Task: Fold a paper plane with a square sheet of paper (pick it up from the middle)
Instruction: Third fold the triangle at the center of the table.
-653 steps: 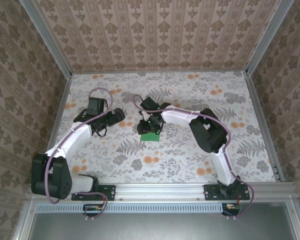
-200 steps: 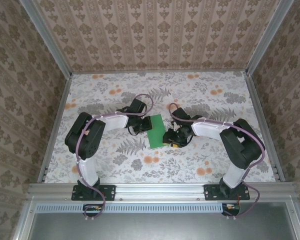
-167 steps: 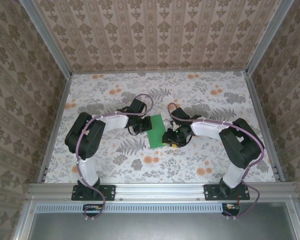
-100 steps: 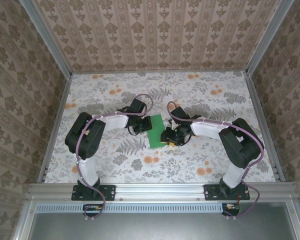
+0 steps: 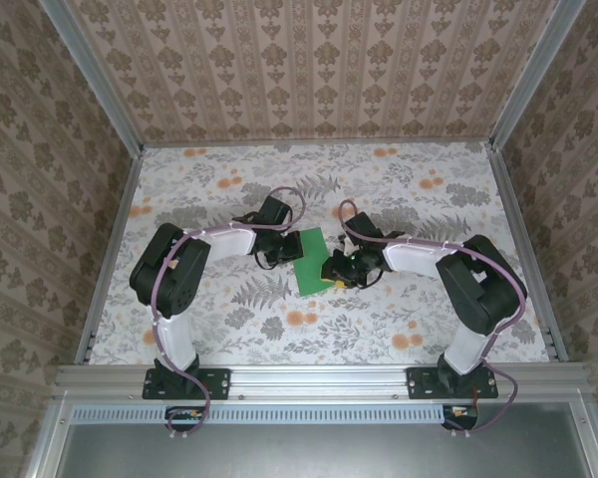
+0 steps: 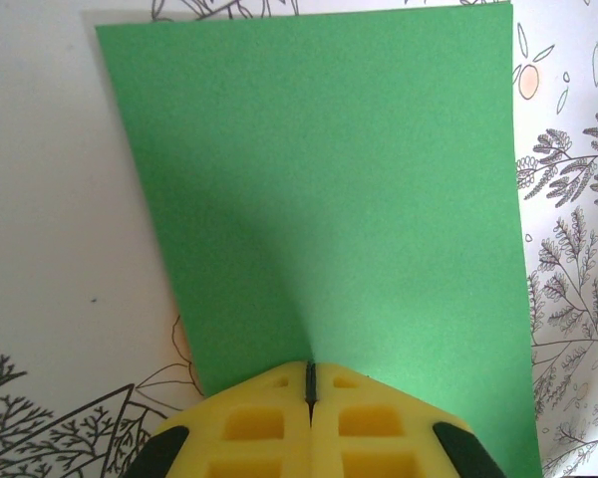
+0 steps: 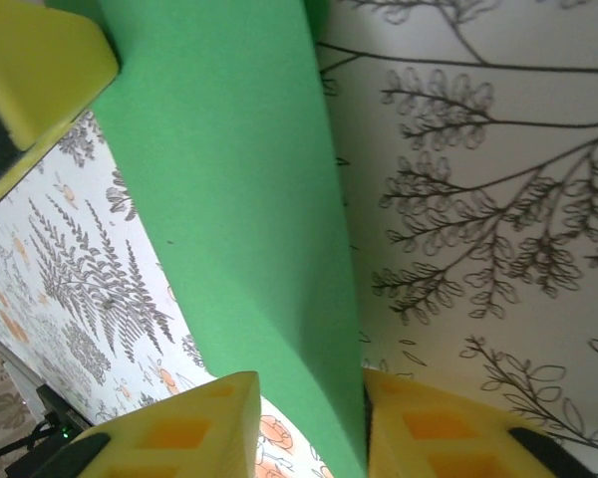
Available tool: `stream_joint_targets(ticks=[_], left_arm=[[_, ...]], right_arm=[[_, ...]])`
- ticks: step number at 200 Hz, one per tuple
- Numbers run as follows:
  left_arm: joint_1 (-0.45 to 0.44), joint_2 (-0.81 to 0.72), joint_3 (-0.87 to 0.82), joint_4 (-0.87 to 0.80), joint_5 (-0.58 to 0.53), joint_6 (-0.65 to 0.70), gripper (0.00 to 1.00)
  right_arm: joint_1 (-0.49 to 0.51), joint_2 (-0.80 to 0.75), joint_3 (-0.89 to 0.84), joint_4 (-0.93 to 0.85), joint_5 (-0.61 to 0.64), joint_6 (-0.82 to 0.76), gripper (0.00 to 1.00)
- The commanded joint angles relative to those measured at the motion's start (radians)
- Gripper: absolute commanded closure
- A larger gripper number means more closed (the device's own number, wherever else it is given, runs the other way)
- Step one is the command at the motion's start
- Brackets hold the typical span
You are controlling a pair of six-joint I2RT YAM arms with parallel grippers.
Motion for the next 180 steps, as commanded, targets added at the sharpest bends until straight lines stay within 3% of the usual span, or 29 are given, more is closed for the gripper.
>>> stream_joint_targets(ticks=[1,29,85,151,180], left_arm=[[-0.01,0.074,-0.025,-0.078,-0.044,-0.008,0.95],[-0.009,0.075,-0.023,-0.081,-0.046,-0.009,0.95],[-0.009,0.069,-0.008,-0.09,-0.039,-0.002,0.97],[-0.012,0.075,0.002,-0.101,-0.021,0.005,0.97],[-0.012,0.061,0.031,-0.123,-0.011,0.027,0.96]], right_arm=[[-0.012,-0.024,-0.019,-0.024,-0.003,0.043,0.7],[-0.016,-0.039,-0.047,-0.019,-0.016,0.071,0.75],[-0.022,-0.033,-0.05,0.034,-0.018,0.112,0.94],[-0.014,-0.001,-0.059,0.313,-0.111,0.228,0.97],[-0.014,0.035,-0.045,0.349,-0.11,0.245,0.97]])
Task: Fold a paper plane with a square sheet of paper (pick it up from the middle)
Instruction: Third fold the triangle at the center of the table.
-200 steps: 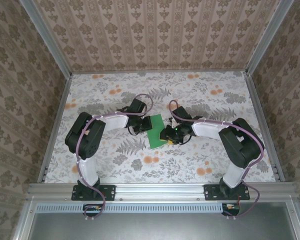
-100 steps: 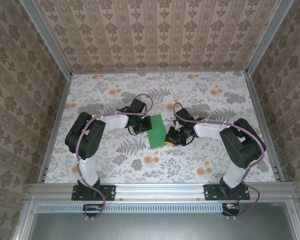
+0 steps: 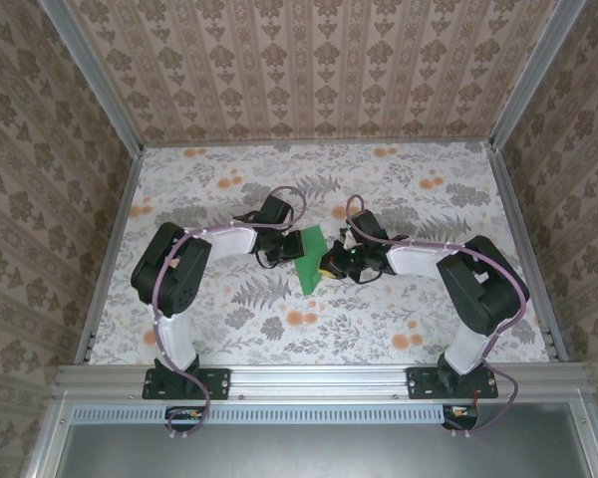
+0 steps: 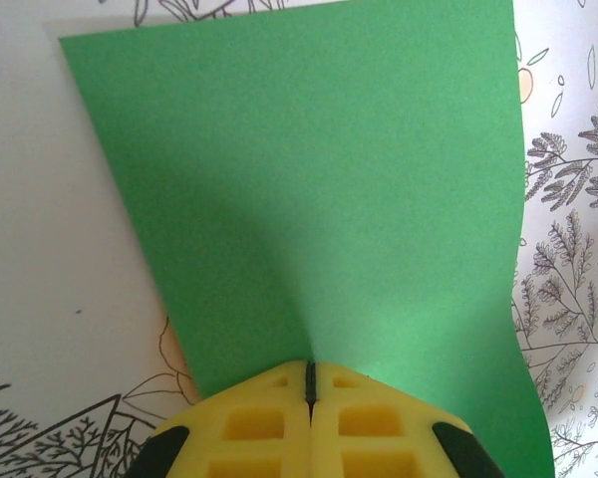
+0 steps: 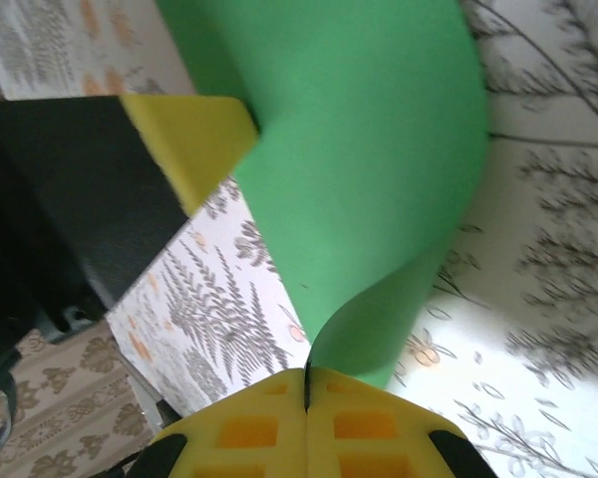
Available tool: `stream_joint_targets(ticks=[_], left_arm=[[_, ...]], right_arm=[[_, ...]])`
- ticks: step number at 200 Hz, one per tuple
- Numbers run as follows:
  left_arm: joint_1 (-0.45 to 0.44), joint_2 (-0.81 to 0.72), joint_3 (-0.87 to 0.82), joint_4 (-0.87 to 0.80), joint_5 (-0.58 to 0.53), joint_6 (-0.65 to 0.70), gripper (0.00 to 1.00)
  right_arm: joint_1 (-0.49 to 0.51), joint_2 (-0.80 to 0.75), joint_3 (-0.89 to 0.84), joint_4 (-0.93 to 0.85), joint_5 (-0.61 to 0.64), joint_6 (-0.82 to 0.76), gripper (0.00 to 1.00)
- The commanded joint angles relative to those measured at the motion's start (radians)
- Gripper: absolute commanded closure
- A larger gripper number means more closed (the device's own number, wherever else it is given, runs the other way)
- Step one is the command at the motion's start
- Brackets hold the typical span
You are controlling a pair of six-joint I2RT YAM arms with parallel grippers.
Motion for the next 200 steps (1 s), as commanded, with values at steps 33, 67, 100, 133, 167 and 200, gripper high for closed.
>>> stream_joint_targets(ticks=[33,67,100,133,167,200], left_arm=[[0.002,0.0,0.062,-0.108,0.001,0.058,0.91],[0.034,-0.055,0.039,-0.058,-0.019,0.043,0.86],[0.038,-0.022,0.035,-0.058,-0.017,0.046,0.88],[0.035,0.014,0.043,-0.064,-0.003,0.053,0.91],[0.032,0.044,0.057,-0.099,-0.004,0.062,0.94],[0.029,0.068,0.071,-0.125,-0.006,0.068,0.96]], right_arm=[[0.005,0.065,0.024,0.082,-0.024,0.038,0.96],[0.005,0.074,0.023,0.081,-0.017,0.032,0.96],[0.007,0.076,0.022,0.089,-0.018,0.029,0.96],[0.008,0.087,0.033,0.094,-0.025,0.027,0.96],[0.013,0.104,0.047,0.117,-0.032,0.034,0.96],[0.018,0.127,0.064,0.132,-0.042,0.042,0.96]])
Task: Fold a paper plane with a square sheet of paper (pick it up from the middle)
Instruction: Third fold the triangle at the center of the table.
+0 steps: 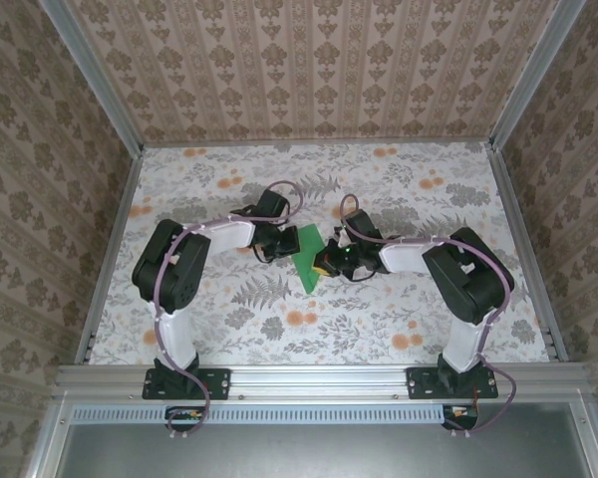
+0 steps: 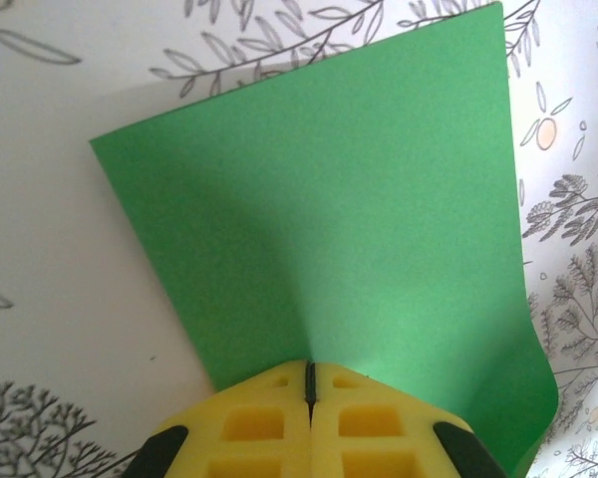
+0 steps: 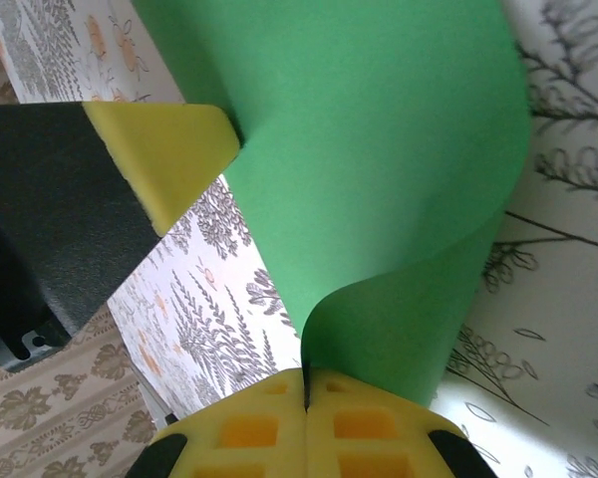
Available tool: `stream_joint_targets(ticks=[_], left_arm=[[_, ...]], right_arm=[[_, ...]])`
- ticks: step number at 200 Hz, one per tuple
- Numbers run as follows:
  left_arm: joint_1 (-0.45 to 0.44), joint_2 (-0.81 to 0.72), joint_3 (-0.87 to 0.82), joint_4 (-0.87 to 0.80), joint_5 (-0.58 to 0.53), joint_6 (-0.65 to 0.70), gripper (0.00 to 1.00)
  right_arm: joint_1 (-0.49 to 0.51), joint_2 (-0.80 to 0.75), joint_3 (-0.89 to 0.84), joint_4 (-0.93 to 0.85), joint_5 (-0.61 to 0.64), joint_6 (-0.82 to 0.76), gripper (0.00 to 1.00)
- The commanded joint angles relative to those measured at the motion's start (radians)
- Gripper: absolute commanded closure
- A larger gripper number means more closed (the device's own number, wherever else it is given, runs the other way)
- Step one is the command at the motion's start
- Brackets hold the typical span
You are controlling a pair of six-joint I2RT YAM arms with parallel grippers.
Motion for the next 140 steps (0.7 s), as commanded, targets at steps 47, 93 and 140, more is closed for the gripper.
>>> stream_joint_targets(ticks=[47,93,140], left_arm=[[-0.011,0.051,0.016,-0.076,-0.009,0.027,0.97],[-0.011,0.052,0.018,-0.083,-0.013,0.026,0.98],[-0.011,0.051,0.016,-0.083,-0.013,0.026,0.98]], right_arm=[[0.015,0.055,0.053,0.04,-0.029,0.02,0.96],[0.015,0.075,0.062,0.054,-0.02,0.026,0.96],[0.015,0.094,0.071,0.056,-0.012,0.033,0.96]])
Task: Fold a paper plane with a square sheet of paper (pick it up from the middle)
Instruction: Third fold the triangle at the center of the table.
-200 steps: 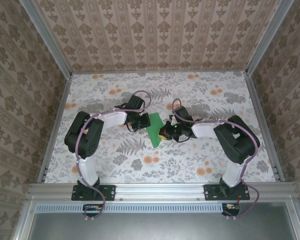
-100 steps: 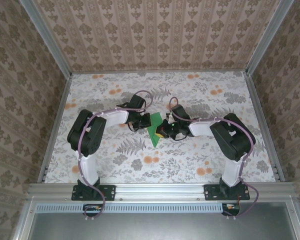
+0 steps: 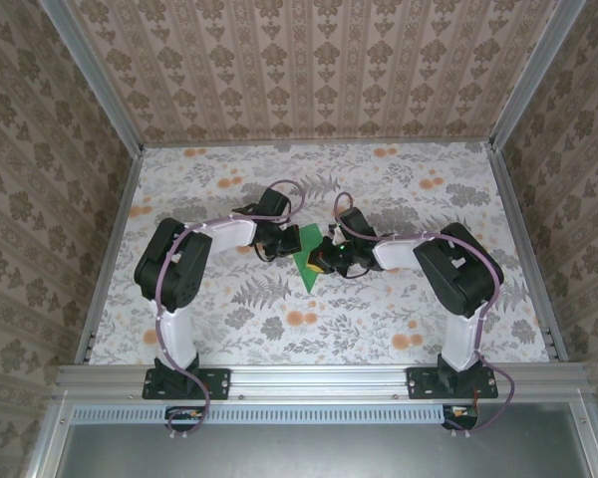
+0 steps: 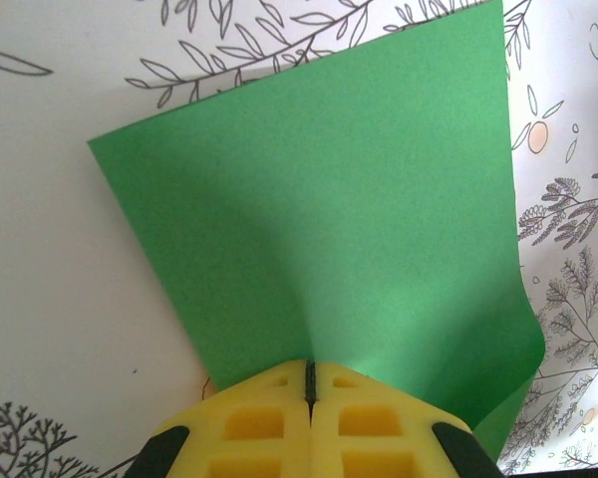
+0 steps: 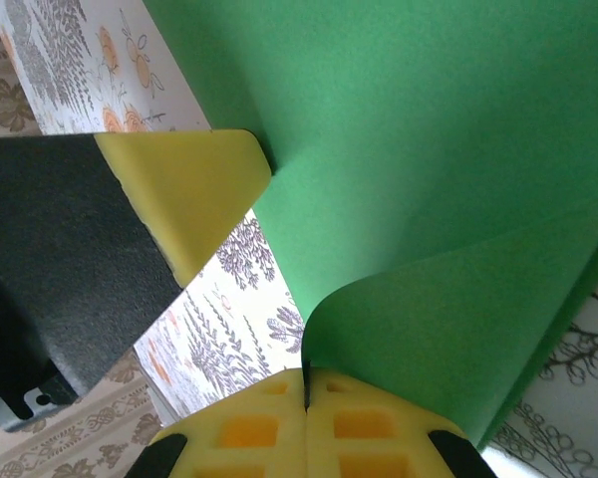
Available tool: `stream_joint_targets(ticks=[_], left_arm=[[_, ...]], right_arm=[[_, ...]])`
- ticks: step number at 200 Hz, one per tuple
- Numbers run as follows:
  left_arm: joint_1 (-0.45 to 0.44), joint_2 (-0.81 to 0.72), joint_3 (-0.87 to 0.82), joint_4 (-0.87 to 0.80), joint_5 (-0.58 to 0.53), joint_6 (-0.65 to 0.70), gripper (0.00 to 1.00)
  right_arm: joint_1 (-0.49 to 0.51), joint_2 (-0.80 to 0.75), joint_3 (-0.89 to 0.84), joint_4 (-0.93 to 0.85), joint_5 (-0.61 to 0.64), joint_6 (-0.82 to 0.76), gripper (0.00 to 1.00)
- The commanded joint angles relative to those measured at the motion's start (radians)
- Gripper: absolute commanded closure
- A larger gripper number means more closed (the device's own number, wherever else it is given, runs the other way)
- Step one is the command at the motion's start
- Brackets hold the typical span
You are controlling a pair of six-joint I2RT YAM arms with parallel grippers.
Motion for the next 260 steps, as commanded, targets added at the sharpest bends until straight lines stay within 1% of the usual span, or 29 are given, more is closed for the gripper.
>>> stream_joint_targets(ticks=[1,260], left_arm=[[-0.01,0.039,-0.001,-0.071,-0.017,0.023,0.98],[-0.011,0.043,0.001,-0.077,-0.008,0.032,0.98]], right_arm=[[0.005,0.029,0.022,0.016,-0.002,0.013,0.96],[0.004,0.074,0.051,-0.021,0.009,-0.024,0.96]])
